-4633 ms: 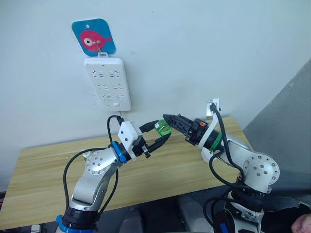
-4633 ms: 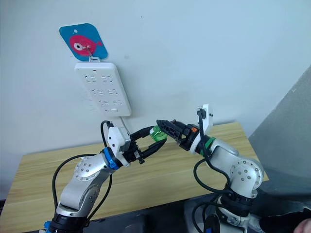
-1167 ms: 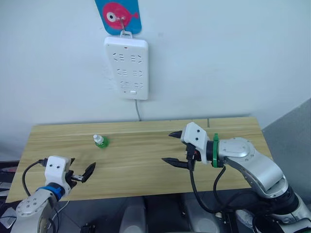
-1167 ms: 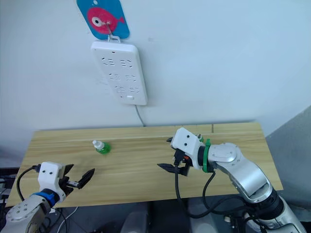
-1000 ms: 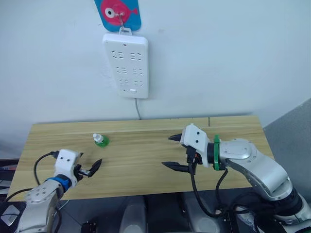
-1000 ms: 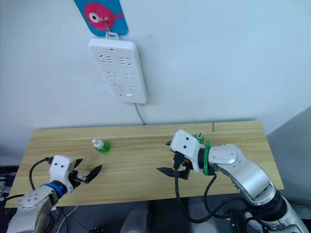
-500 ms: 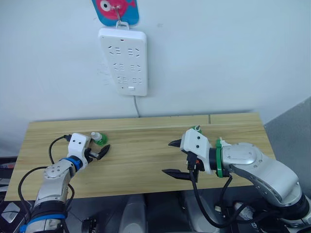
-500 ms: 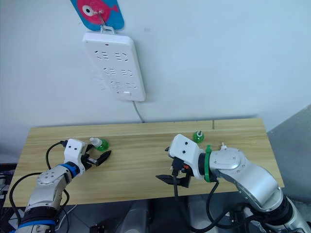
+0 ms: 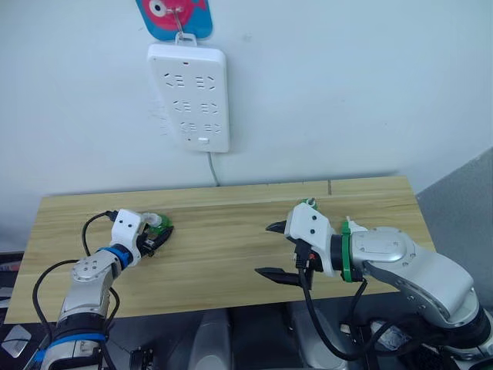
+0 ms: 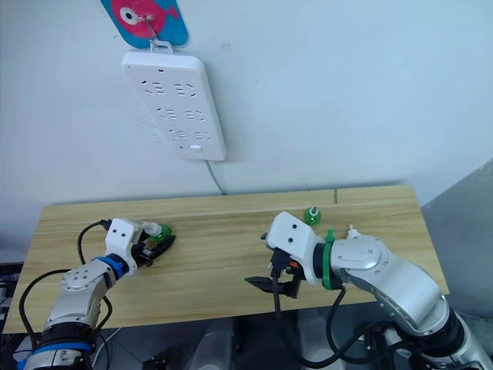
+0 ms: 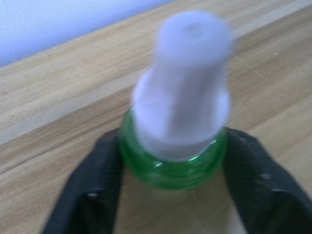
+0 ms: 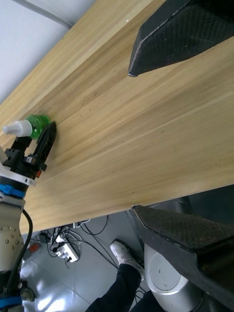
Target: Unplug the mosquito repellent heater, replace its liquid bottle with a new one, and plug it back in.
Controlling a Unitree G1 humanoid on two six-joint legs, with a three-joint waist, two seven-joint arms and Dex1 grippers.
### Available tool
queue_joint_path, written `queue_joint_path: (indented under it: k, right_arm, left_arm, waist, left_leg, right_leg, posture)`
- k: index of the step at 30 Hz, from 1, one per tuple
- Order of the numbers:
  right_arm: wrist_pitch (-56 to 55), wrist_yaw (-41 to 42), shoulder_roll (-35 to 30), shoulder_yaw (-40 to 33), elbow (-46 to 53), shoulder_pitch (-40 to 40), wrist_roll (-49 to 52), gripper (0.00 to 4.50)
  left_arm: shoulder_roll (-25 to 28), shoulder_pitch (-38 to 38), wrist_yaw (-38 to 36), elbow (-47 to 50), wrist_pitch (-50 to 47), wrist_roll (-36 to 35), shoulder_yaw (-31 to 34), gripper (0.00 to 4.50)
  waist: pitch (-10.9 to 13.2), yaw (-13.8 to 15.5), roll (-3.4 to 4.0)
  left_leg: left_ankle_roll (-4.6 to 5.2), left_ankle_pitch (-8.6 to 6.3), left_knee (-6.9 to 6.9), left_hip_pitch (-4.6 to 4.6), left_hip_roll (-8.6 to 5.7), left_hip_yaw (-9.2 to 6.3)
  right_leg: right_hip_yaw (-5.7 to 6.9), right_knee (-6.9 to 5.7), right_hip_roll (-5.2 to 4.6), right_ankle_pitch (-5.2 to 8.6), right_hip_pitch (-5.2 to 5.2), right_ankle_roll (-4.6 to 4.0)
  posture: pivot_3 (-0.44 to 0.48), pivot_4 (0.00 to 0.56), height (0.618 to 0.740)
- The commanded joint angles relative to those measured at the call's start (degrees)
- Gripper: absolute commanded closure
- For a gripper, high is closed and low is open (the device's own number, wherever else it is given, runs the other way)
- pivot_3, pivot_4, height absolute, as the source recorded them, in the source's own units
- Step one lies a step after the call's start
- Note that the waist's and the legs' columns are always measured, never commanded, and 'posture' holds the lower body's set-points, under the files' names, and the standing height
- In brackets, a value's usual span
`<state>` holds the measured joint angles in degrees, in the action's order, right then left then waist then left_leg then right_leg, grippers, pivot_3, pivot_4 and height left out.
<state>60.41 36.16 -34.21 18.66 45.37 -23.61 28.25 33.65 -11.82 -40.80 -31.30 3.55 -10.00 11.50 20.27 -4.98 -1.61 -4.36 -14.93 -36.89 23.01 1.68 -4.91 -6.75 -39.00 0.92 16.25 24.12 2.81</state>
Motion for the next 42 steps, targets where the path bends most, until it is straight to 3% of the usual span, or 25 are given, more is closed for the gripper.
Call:
queue_joint_path:
  k: [1, 4, 9, 16, 22, 29, 42]
  right_arm:
    - [-2.49, 0.15, -0.80, -0.42, 2.10, 0.18, -0.22, 0.07]
    - [-4.36, 0.21, -0.68, -0.51, 1.20, 0.26, -0.45, 0.07]
    - [-5.89, 0.19, 1.63, -1.90, -1.18, -1.05, 0.96, 0.07]
    - [-3.08, -3.37, 10.48, -2.58, -7.59, -7.66, 2.38, 0.07]
    - [0.07, -4.90, 14.47, -1.01, -12.27, -12.44, 2.53, 0.07]
    - [-0.29, -5.14, 15.39, 2.54, -15.77, -14.55, 0.75, 0.07]
    - [-4.91, -6.67, 19.82, 6.18, -21.53, -14.14, -4.75, 0.07]
  left_arm:
    - [1.30, 1.89, -1.95, -0.02, 1.49, 1.16, -1.21, 2.24]
    - [2.10, 3.36, -6.33, 6.54, 1.05, -0.17, -2.86, 2.24]
    - [4.12, 5.24, -16.79, 26.17, -5.73, -5.13, -9.04, 2.24]
    - [5.08, -1.51, -22.41, 38.67, -17.89, -10.80, -14.25, 2.24]
    - [6.32, -6.58, -26.11, 38.83, -20.61, -10.34, -17.25, 2.24]
    - [6.03, -8.89, -28.50, 33.47, -16.06, -8.20, -18.11, 2.24]
    - [6.19, -8.97, -29.94, 30.88, -11.53, -6.46, -18.00, 2.24]
  waist:
    - [0.00, 0.00, 0.00]
    - [0.00, -0.02, 0.00]
    - [-0.03, 0.17, -0.06]
    - [-0.24, -0.72, -0.20]
    - [-0.44, -1.94, -0.21]
    - [-1.57, -2.60, -0.24]
    - [-3.98, -3.09, -0.24]
  left_leg:
    - [0.00, 0.00, 0.00, 0.00, 0.00, 0.00]
    - [0.00, 0.00, 0.02, 0.00, 0.00, 0.00]
    - [-0.05, 0.03, 0.00, 0.18, 0.06, -0.12]
    - [-0.07, 0.04, -0.08, 0.31, -0.04, -0.20]
    - [-0.35, 0.21, -0.10, 0.61, -0.02, -0.71]
    - [-0.67, 0.43, -0.12, 1.41, -0.09, -1.15]
    - [-0.82, 0.57, -0.18, 1.41, -0.16, -1.22]
  right_leg:
    - [0.00, 0.00, 0.00, 0.00, 0.01, 0.00]
    - [0.00, 0.02, 0.00, 0.00, 0.01, 0.00]
    - [0.10, 0.03, -0.10, 0.00, 0.09, 0.01]
    - [0.22, 0.03, -0.05, -0.19, 0.16, -0.21]
    - [0.75, 0.00, -0.11, -0.30, 0.28, -0.40]
    - [1.19, -0.13, -0.12, -0.38, 1.02, -0.54]
    - [1.21, -0.50, -0.08, -0.39, 1.08, -0.55]
  posture:
    - [-0.134, 0.379, 0.736]
    - [-0.138, 0.361, 0.736]
    - [-0.145, 0.321, 0.736]
    - [-0.178, 0.265, 0.736]
    - [-0.192, 0.245, 0.736]
    - [-0.184, 0.216, 0.736]
    - [-0.156, 0.183, 0.736]
